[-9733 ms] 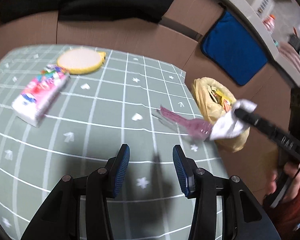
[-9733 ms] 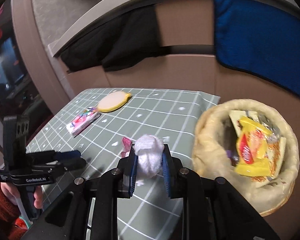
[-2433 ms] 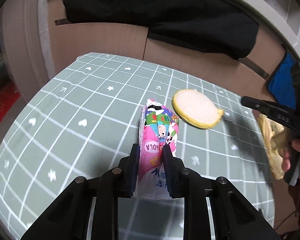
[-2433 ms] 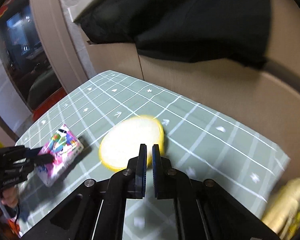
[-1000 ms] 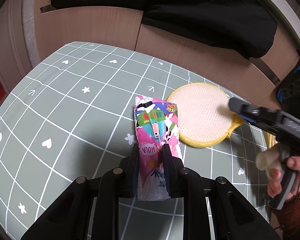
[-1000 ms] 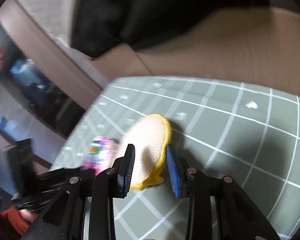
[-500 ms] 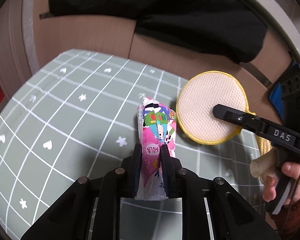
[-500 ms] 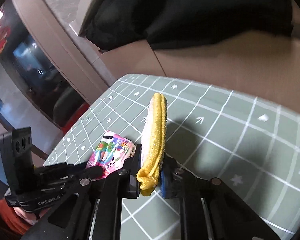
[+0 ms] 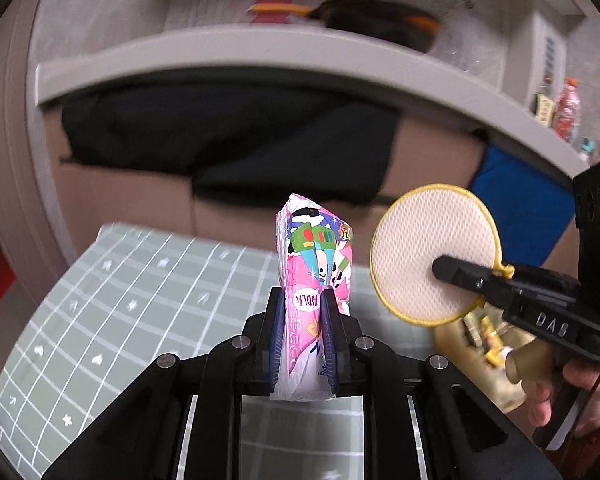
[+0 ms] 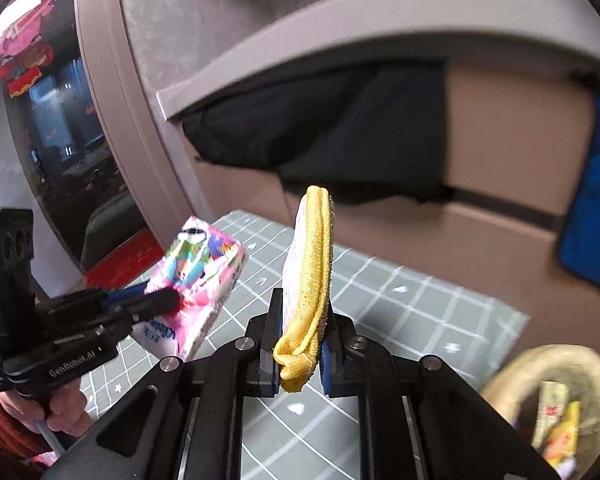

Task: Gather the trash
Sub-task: 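Carry the tissue pack and sponge over the yellow bin with both grippers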

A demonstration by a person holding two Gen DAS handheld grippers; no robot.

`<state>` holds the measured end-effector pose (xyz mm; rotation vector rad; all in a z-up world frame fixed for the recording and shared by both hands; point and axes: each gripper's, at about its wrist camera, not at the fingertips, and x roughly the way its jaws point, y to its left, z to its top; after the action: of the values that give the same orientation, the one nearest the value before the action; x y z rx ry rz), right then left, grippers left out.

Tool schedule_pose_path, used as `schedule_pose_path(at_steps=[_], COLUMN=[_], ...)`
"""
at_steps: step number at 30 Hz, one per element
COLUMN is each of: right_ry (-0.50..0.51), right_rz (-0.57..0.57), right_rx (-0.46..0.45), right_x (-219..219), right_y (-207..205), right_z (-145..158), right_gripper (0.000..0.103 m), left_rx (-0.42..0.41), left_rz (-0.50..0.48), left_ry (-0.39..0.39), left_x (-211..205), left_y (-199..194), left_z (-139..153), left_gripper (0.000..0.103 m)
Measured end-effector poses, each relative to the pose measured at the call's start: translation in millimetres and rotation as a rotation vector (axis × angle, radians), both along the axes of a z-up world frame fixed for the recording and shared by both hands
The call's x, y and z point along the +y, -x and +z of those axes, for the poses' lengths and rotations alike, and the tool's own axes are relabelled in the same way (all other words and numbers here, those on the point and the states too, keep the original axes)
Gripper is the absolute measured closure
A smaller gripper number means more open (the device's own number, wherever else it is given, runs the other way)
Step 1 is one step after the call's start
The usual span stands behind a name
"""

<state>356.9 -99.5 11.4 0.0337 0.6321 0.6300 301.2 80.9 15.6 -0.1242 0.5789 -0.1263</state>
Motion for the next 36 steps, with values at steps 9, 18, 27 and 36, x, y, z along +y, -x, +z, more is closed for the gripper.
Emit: schedule_pose_path(at_steps=[9, 18, 27, 36], right_ry=[0.032, 0.035, 0.025, 0.014], right_rz=[-0.16, -0.315, -0.387, -0.403], right_rx=[-0.112, -0.133, -0.088, -0.009], right_x=[-91, -176, -223, -243], right_y=[46, 76, 79, 57], right_z=[35, 42, 18, -18], right_gripper=[0.089, 0.089, 0.089, 0.089], left_rx=[-0.087, -0.052, 0.041, 0.151], left_rz=[-0.154, -0.302, -0.371, -0.398], left_ry=[0.023, 0.061, 0.068, 0.063], left_x=[-98, -189, -235, -258], left_y=[3, -2, -17, -44], left_z=[37, 36, 2, -44], left_gripper=[0.085, 0.085, 0.085, 0.085])
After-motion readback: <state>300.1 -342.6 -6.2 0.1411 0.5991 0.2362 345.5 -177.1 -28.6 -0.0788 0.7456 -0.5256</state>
